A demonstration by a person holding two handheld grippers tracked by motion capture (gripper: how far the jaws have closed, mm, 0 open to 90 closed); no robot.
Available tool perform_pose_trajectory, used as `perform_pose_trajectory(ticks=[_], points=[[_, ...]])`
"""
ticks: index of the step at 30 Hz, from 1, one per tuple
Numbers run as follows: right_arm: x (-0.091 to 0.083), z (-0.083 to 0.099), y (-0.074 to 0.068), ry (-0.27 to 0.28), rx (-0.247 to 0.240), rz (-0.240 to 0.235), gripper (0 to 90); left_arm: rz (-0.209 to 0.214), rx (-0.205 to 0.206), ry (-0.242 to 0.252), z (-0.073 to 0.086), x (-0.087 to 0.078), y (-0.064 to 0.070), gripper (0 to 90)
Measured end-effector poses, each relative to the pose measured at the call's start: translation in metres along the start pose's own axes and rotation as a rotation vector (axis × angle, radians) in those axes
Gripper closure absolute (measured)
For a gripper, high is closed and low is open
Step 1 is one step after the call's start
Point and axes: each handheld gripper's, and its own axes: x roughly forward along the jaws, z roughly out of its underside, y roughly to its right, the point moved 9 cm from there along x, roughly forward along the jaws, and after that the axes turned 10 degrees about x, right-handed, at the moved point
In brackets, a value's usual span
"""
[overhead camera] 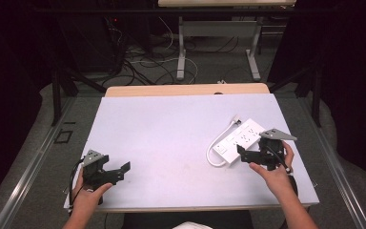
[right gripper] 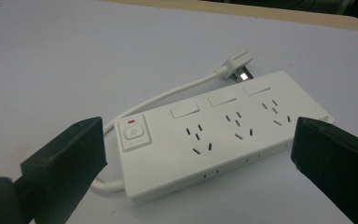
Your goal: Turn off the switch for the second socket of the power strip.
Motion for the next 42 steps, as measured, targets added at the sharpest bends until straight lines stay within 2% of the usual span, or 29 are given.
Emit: perform_pose_trajectory(ticks=[12, 21, 28, 32, 42], points=[[0.006, -0.016, -0.006, 0.001, -0.006, 0.002, 4.0, -0.002, -0.002, -0.002, 0.000, 0.000, 0.000, 4.3], [0.004, -0.032, -0.004, 0.015, 0.021, 0.005, 6.3, -0.004, -0.002, 0.001, 0.000, 0.000, 0.000, 4.5], [0.007, -0.042, -0.004, 0.020, 0.014, 0.017, 10.1, -0.002, -0.002, -0.003, 0.000, 0.000, 0.000, 4.6], [0.010, -0.044, -0.003, 0.001, -0.007, 0.020, 15.1, -0.004, -0.002, -0.001, 0.000, 0.000, -0.001, 4.7], [0.017, -0.050, -0.006, -0.003, -0.025, 0.013, 16.9, -0.002, 0.000, -0.005, 0.001, 0.000, -0.001, 4.9]])
